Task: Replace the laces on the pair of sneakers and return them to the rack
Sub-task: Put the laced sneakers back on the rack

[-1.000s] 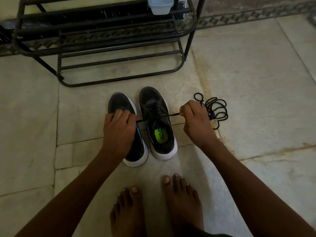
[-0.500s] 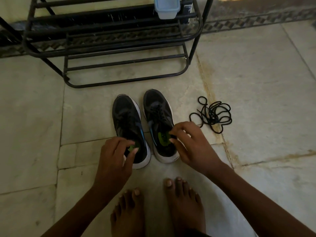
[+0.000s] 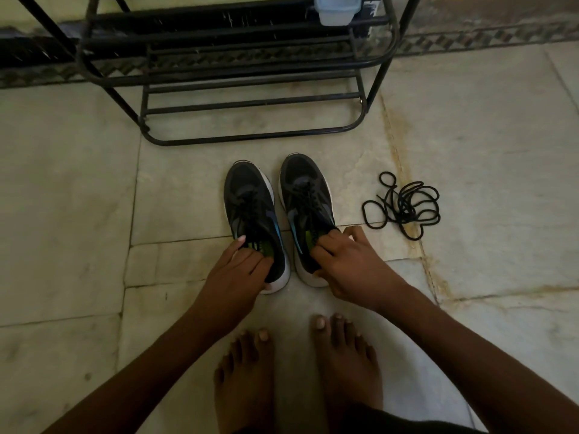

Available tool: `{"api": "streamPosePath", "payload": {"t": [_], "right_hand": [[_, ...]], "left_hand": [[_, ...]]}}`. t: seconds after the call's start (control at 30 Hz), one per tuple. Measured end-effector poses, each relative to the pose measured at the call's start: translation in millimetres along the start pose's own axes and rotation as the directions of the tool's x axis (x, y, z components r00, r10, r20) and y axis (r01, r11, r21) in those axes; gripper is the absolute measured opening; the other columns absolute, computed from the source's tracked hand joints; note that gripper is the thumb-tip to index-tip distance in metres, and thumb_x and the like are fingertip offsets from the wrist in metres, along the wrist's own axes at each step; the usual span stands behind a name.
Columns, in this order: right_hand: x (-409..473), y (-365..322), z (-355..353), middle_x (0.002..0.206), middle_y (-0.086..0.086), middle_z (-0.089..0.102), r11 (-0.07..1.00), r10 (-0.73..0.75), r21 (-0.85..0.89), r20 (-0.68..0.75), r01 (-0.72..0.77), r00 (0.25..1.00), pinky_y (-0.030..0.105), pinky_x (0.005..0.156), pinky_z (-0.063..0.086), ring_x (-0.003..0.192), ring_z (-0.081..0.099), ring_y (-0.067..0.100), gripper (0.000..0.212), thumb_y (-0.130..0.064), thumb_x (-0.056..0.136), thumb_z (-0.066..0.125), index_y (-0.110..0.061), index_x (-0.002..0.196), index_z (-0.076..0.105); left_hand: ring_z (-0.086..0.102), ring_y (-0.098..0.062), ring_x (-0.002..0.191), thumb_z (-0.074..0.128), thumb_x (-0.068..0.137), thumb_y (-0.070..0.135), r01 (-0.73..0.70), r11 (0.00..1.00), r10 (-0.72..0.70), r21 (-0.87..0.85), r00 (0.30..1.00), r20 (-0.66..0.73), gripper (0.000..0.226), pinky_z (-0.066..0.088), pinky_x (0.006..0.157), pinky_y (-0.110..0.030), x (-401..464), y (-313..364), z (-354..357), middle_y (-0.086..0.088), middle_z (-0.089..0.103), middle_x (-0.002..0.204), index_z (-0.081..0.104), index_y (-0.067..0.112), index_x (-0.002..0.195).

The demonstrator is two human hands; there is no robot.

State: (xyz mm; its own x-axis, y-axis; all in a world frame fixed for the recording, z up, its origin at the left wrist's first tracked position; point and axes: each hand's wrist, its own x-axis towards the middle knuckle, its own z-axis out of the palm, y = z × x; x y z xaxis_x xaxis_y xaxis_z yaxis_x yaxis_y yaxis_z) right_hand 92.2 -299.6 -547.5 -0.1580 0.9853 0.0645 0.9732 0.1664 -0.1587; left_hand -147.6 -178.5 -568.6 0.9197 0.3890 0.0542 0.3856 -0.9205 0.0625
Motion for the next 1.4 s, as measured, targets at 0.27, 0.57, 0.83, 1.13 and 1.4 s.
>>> {"api": "streamPosePath", "payload": {"t": [0.27,0.57,0.83,1.13,1.4], "right_hand": [[12.7,4.9,-40.3,0.085,0.005,0.061,0.996,-0.075,-0.057,-0.01,0.075,0.997,0.036,0.065,0.045,0.078,0.06,0.027,0.031,-0.023,0.067,0.082,-0.012,0.091,0.065],[52.1,-10.7,-136.5,0.085,0.007,0.062,0.989,-0.147,-0.024,-0.108,0.145,0.983,0.034,0.062,0.047,0.073,0.059,0.028,0.03,-0.024,0.074,0.08,-0.008,0.097,0.068],[71.4,-20.2,-253.5,0.096,0.005,0.063,0.989,-0.131,0.045,-0.134,0.139,0.982,0.041,0.068,0.053,0.086,0.059,0.023,0.034,-0.028,0.084,0.078,-0.009,0.111,0.068],[72.4,-24.9,-339.9,0.093,-0.001,0.066,0.995,-0.087,0.024,-0.197,0.093,0.977,0.036,0.067,0.054,0.078,0.059,0.015,0.029,-0.03,0.084,0.079,-0.014,0.107,0.072],[75.4,-27.6,-390.7,0.071,-0.022,0.05,0.993,-0.072,0.076,-0.184,0.087,0.98,0.014,0.06,0.036,0.067,0.053,0.001,0.018,-0.029,0.082,0.083,-0.026,0.093,0.069]], "left_hand": [[0.064,-0.027,0.082,0.092,0.062,0.0,-0.087,0.994,0.085,-0.06,0.996,-0.035,0.04,0.043,0.109,-0.039,-3.6,-12.6,-36.2,-0.008,0.066,0.085,0.071,0.005,0.096],[0.063,-0.028,0.083,0.065,0.091,0.019,-0.135,0.991,0.128,-0.021,0.973,-0.193,0.017,0.038,0.106,-0.035,8.0,-37.8,-136.4,-0.007,0.065,0.088,0.069,0.006,0.101],[0.057,-0.024,0.081,0.07,0.09,0.025,-0.214,0.976,0.204,-0.031,0.959,-0.197,0.018,0.044,0.075,-0.029,34.1,-39.3,-236.7,-0.003,0.062,0.089,0.066,0.01,0.101],[0.058,-0.01,0.098,0.062,0.091,0.038,-0.157,0.956,0.114,-0.248,0.977,-0.178,0.039,0.053,0.081,-0.036,54.2,-42.7,-320.9,0.007,0.062,0.11,0.061,0.02,0.126],[0.058,-0.002,0.092,0.073,0.091,0.031,-0.169,0.939,0.133,-0.3,0.982,-0.137,0.032,0.051,0.075,-0.03,67.0,-35.2,-374.7,0.021,0.059,0.099,0.058,0.034,0.119]]}}
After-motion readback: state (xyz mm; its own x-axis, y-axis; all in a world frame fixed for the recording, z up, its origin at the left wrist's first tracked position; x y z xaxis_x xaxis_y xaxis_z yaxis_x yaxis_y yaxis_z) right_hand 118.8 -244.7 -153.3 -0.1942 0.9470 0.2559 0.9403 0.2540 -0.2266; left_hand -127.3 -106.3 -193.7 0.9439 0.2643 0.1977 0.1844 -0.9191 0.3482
